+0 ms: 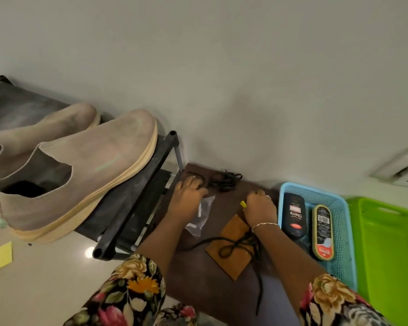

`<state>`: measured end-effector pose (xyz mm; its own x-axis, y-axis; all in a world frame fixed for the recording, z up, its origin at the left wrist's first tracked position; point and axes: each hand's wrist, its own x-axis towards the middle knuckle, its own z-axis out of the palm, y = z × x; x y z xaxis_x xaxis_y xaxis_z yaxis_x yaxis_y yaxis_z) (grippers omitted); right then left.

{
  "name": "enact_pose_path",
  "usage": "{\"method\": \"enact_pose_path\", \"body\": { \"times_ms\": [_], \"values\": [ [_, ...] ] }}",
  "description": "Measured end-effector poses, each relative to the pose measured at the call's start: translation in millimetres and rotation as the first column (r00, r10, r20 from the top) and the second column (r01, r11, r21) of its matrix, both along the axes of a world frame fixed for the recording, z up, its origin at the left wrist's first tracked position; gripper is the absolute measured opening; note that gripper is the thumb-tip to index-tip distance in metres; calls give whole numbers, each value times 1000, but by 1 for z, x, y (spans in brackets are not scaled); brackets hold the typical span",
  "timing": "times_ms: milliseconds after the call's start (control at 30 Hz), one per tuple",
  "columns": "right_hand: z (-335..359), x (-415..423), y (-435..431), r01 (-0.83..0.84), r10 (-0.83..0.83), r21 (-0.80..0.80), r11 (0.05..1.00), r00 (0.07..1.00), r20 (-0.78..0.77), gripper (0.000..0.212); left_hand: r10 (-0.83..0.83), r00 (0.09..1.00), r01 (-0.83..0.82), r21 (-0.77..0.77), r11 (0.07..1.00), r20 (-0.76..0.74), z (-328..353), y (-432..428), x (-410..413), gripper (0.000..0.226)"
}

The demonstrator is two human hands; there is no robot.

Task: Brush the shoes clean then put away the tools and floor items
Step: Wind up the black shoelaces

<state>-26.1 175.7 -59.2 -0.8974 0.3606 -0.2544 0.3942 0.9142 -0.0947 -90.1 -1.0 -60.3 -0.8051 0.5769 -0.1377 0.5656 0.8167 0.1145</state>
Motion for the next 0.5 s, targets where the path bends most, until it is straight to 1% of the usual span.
{"method": "enact_pose_path", "body": {
  "times_ms": [67, 133, 200, 267, 367, 467, 500],
  "values": [
    [0, -1, 3, 29, -34, -67, 997, 996, -77, 25, -56, 998, 50, -141, 989, -40, 2, 1, -4, 32],
    [4, -1, 6, 59, -104, -206, 977, 972, -213, 22, -51, 997, 39, -173, 984, -66, 5, -1, -1, 28],
    [15, 3, 9, 59, -223, -423, 904, 910, -350, 18, -18, 997, 8, -135, 991, -72, 16, -4, 7, 28],
    [31, 13, 11, 16, -330, -582, 813, 837, -437, 23, 11, 996, -19, -82, 996, -89, 32, -4, 16, 29],
    [62, 37, 12, -41, -433, -697, 716, 757, -490, 35, 61, 990, -62, -8, 998, -130, 61, 0, 34, 28],
    [87, 71, 19, -79, -507, -767, 637, 706, -494, 35, 121, 981, -111, 73, 991, -149, 90, 8, 56, 26],
    [92, 85, 23, -79, -528, -779, 622, 693, -491, 35, 151, 980, -134, 126, 983, -133, 99, 12, 65, 25]
  ]
}}
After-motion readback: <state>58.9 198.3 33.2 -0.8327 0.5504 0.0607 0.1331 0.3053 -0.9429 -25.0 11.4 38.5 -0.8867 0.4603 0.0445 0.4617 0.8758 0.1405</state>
